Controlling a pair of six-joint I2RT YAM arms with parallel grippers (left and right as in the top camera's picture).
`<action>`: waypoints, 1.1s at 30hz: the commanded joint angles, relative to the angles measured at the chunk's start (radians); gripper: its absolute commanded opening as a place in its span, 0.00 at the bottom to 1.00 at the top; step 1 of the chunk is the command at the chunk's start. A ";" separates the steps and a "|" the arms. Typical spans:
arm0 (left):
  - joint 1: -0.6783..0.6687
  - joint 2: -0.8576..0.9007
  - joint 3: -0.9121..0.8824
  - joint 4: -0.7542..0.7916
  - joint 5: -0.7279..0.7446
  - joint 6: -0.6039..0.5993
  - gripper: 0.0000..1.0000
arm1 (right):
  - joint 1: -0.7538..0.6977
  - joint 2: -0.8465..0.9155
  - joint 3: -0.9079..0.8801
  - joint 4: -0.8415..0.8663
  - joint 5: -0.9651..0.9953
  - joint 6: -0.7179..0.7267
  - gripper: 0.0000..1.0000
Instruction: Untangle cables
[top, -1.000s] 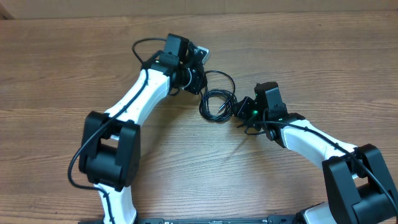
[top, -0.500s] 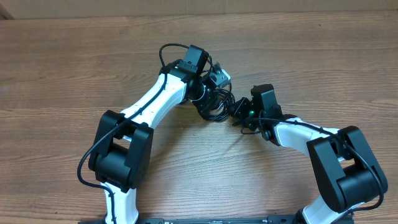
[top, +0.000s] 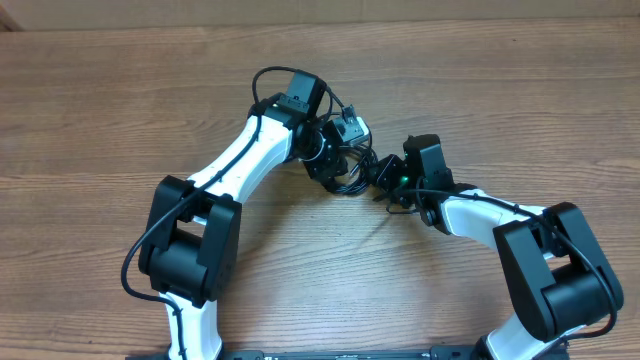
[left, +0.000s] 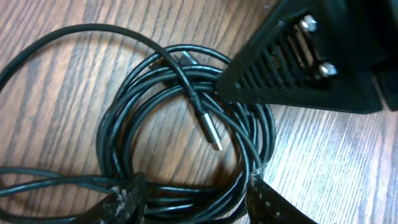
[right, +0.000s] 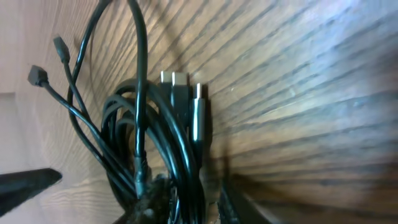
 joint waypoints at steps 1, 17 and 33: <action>-0.002 0.043 0.022 0.008 0.059 0.022 0.51 | 0.000 0.007 -0.009 0.006 0.040 0.001 0.22; -0.010 0.148 0.022 0.171 0.121 -0.154 0.59 | 0.001 0.007 -0.009 -0.010 0.009 0.000 0.04; -0.055 0.154 0.021 0.199 0.027 -0.154 0.20 | 0.001 0.007 -0.009 -0.013 -0.017 -0.001 0.04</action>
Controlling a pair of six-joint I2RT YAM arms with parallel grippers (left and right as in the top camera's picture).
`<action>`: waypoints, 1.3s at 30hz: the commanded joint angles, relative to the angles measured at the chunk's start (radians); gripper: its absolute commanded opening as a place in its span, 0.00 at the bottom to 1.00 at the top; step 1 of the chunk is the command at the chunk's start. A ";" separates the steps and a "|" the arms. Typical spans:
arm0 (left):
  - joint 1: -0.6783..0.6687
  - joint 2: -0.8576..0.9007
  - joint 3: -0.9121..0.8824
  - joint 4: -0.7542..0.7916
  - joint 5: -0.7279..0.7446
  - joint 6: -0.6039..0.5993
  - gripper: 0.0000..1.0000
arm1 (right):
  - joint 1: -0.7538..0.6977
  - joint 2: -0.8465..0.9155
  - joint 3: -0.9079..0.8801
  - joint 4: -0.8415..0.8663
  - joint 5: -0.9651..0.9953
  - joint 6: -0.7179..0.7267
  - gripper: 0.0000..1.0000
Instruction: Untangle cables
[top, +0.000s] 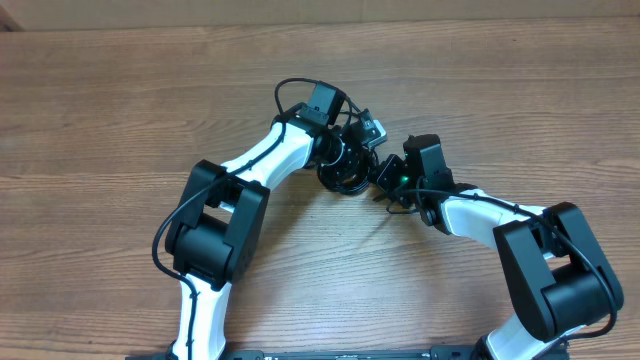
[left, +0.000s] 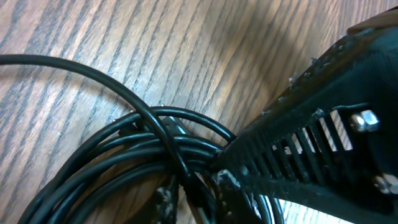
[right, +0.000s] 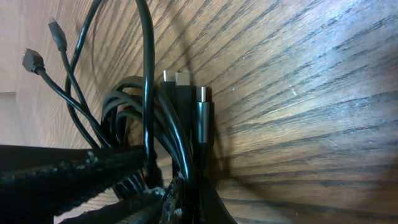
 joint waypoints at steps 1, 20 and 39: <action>0.002 0.024 0.020 -0.003 -0.068 0.000 0.20 | 0.000 0.007 -0.009 -0.007 -0.005 -0.001 0.04; 0.003 0.024 -0.055 0.110 -0.080 -0.086 0.29 | 0.000 0.007 -0.009 -0.007 -0.009 -0.004 0.04; 0.131 -0.106 0.138 0.146 -0.095 -0.439 0.04 | 0.000 0.007 -0.009 -0.011 -0.026 -0.005 0.04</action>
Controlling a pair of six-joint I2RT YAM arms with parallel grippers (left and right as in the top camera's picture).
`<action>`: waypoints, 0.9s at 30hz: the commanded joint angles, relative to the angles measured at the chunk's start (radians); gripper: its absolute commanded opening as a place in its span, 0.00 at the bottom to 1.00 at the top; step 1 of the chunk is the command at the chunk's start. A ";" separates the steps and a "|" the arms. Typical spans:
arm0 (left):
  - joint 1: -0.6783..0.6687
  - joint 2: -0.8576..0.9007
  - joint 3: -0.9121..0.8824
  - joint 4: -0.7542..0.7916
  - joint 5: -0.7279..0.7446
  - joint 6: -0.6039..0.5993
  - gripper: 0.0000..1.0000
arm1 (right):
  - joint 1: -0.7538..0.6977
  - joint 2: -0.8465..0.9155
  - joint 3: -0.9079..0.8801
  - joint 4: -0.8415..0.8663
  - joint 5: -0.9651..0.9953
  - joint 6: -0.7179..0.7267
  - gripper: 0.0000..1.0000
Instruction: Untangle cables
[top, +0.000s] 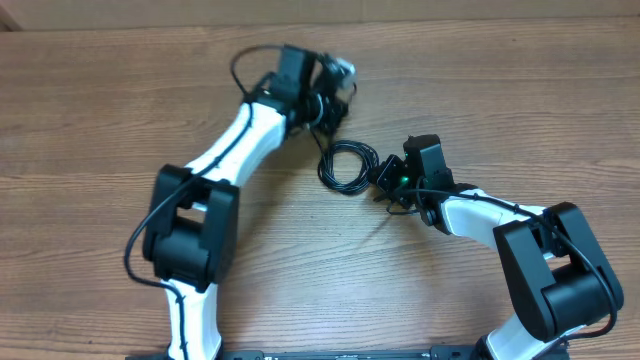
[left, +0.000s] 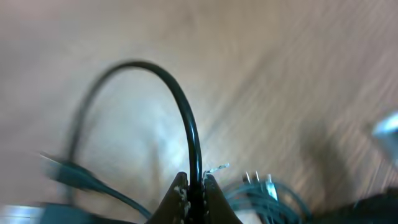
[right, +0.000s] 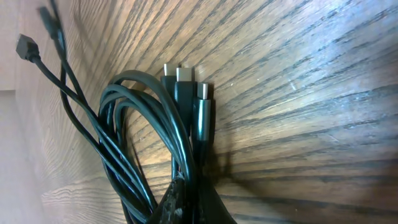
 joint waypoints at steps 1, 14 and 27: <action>0.017 -0.038 0.030 0.011 -0.060 -0.064 0.04 | 0.000 0.007 -0.009 -0.005 -0.016 -0.004 0.04; 0.069 -0.032 0.034 -0.104 -0.431 -0.198 0.97 | 0.000 0.007 -0.009 -0.002 -0.017 -0.004 0.04; 0.032 -0.031 0.254 -0.536 -0.043 0.516 0.95 | -0.127 0.007 -0.009 0.054 -0.153 -0.137 0.04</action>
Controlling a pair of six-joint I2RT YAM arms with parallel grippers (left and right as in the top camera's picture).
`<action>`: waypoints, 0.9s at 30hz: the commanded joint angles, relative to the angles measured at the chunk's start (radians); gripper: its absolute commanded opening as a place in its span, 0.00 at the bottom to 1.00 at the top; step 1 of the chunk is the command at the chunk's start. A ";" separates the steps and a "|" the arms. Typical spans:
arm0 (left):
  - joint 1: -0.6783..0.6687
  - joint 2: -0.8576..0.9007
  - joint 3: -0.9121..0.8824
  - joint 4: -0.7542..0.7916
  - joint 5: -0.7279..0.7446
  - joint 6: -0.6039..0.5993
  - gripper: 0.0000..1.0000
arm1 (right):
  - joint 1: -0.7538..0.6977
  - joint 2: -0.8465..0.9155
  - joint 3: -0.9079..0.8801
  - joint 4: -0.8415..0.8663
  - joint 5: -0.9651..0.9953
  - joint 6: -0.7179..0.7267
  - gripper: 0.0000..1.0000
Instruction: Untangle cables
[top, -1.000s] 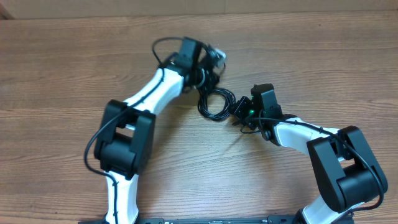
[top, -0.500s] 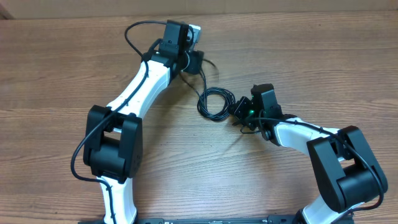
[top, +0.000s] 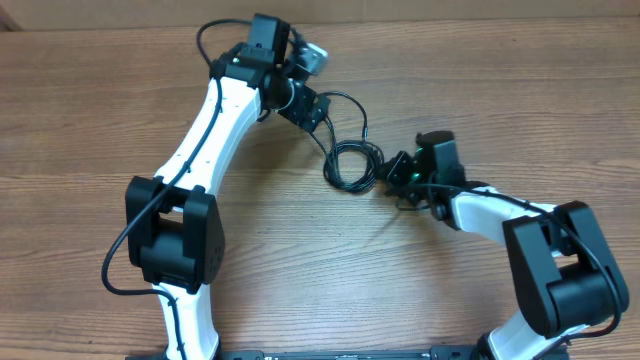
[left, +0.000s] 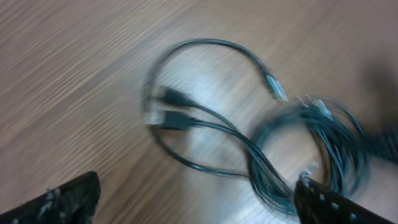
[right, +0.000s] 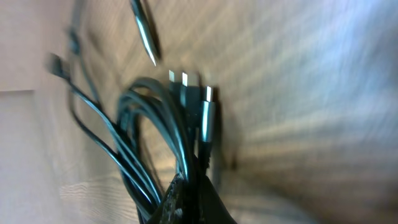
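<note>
A bundle of thin black cables (top: 350, 166) lies coiled at mid-table. My right gripper (top: 393, 172) is shut on the coil's right side; in its wrist view the fingertips (right: 186, 193) pinch several strands, with silver plugs (right: 186, 79) fanned above. One loose strand (top: 358, 112) loops out beyond the coil. My left gripper (top: 312, 108) hovers over the far left of it, open, and its fingers (left: 71, 198) stand wide apart with nothing between them. Below them I see the coil (left: 311, 146), two dark plug ends (left: 171, 109) and the loop (left: 205, 45).
The wooden table (top: 520, 80) stretches bare to the right and the near side. A pale wall edge runs along the far rim. Both arm bases stand at the near edge.
My left gripper was shut on a cable strand held up at the far left. Now it is open and the strand lies looped on the table beyond the coil. The right gripper still pinches the coil.
First my left gripper hung open over the coil while the right held its side. Then the left was shut on one strand at the coil. Later it held that strand far to the upper left, drawn out of the coil. Now the strand lies released.
</note>
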 joint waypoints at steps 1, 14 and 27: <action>-0.034 -0.009 0.025 -0.072 0.106 0.353 0.92 | -0.044 0.007 -0.008 0.035 -0.065 -0.109 0.04; -0.105 0.114 0.022 -0.123 0.186 0.457 0.78 | -0.065 0.007 -0.008 -0.064 -0.084 -0.078 0.36; -0.222 0.194 0.022 -0.124 0.231 0.414 0.67 | -0.022 0.007 -0.008 -0.057 0.024 -0.047 0.21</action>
